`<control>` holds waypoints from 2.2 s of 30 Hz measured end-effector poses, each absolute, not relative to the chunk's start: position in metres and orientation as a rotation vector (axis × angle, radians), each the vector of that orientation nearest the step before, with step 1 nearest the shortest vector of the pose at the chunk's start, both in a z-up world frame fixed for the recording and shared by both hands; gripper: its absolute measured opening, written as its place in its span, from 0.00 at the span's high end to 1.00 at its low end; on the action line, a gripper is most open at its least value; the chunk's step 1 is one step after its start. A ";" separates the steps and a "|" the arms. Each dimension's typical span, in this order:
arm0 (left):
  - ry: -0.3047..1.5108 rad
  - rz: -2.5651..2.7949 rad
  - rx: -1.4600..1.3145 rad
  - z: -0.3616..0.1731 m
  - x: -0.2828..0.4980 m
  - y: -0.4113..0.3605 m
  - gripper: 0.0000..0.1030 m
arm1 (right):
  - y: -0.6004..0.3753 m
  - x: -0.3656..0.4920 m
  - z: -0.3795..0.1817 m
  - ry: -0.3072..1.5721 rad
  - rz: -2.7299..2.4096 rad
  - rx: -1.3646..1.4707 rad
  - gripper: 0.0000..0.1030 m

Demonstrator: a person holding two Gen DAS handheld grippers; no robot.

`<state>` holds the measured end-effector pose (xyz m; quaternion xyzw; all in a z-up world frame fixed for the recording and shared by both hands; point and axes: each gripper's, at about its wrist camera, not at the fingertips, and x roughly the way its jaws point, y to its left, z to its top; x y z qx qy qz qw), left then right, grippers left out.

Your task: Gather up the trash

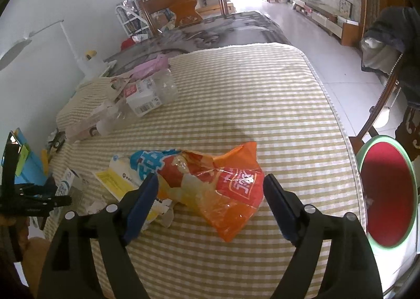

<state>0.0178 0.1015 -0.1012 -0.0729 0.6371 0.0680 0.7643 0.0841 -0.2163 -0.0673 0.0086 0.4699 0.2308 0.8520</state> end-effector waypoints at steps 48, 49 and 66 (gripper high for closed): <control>0.736 0.064 -0.517 -0.060 -0.015 0.041 0.50 | -0.196 0.098 -0.086 1.044 0.533 -0.030 0.51; 0.736 0.065 -0.520 -0.061 -0.016 0.042 0.50 | -0.198 0.098 -0.084 1.042 0.536 -0.010 0.53; 0.726 0.016 -0.455 -0.042 -0.021 0.003 0.50 | -0.303 0.085 -0.027 0.891 0.511 0.407 0.84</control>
